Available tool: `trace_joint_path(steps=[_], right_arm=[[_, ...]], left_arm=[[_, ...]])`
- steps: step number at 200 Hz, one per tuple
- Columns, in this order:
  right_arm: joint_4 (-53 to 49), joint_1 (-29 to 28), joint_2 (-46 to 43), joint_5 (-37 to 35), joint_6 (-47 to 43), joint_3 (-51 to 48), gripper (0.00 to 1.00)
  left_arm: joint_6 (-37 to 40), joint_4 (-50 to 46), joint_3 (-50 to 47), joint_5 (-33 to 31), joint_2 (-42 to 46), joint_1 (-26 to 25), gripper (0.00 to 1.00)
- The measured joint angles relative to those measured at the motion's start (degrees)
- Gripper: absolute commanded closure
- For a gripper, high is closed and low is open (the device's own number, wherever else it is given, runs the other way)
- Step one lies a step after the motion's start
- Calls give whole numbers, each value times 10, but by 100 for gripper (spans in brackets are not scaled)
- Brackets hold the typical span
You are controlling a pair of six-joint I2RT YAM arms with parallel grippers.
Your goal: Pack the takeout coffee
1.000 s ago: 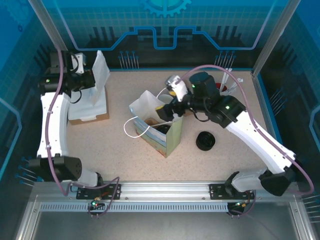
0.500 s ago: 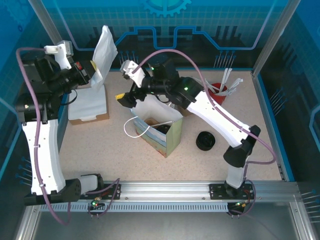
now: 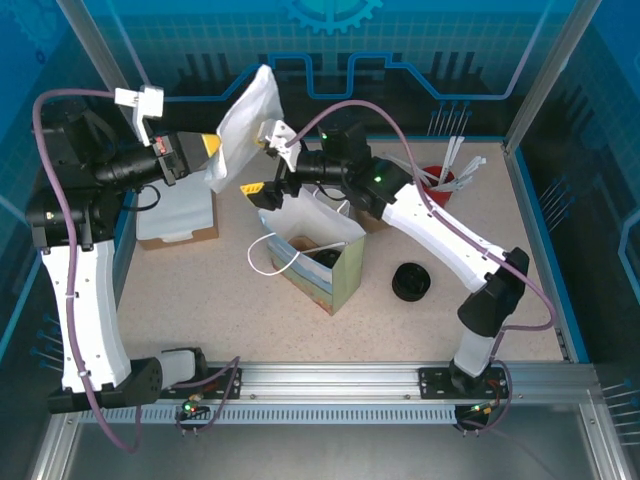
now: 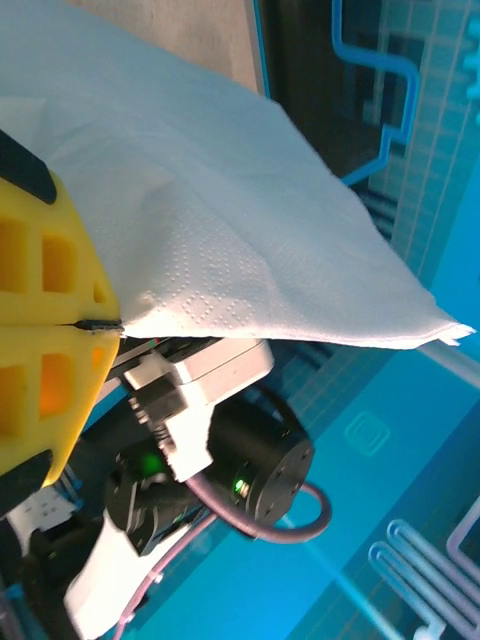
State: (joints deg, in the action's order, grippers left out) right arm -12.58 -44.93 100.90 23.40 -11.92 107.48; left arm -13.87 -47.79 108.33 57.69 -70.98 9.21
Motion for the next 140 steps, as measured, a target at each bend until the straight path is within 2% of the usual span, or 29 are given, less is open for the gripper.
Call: trace_joint_path(steps=[34,74,140], right_arm=[[46,8,-38,11,3,-36,0],[85,31,-70,22,20,-59,0],[101,28,-50,73,42,-40,0]], left_arm=[[21,-4,0,63,-9,0,100],[40,-16,-2,106,-21,-5,100],[101,-34,-9,161,-29,-50,100]])
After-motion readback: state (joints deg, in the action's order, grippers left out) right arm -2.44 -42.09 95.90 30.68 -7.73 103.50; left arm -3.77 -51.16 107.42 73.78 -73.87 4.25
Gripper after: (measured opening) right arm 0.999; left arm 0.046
